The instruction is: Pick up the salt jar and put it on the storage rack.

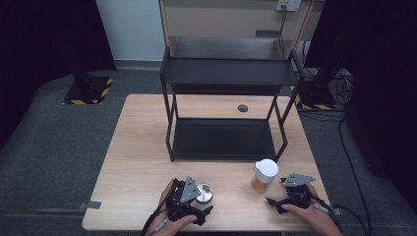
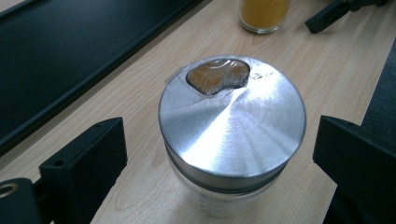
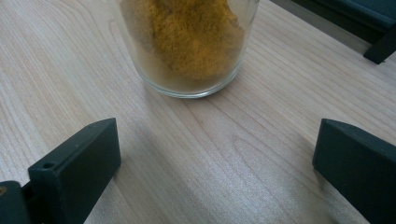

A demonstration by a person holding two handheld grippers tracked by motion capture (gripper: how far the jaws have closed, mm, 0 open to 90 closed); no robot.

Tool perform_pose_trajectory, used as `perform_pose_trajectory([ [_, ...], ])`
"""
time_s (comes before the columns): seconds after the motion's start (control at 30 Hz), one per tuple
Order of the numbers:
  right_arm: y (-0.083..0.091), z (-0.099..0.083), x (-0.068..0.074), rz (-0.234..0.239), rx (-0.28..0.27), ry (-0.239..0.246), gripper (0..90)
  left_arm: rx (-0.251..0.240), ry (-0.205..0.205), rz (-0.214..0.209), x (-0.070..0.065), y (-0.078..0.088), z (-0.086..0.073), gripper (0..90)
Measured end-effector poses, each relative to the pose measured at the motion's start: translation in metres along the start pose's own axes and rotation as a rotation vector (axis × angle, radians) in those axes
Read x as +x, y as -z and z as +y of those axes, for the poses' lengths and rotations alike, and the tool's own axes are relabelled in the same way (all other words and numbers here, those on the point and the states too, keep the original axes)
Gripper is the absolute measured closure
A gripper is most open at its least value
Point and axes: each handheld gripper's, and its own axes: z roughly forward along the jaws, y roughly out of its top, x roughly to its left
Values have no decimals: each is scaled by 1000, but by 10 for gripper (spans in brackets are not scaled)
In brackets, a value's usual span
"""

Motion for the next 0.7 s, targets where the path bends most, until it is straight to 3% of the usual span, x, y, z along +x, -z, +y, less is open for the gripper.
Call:
perform_pose_trajectory([
  [0.7,0,0,0,0,0,0,18,33,-5,-9,5,-19,-13,19],
])
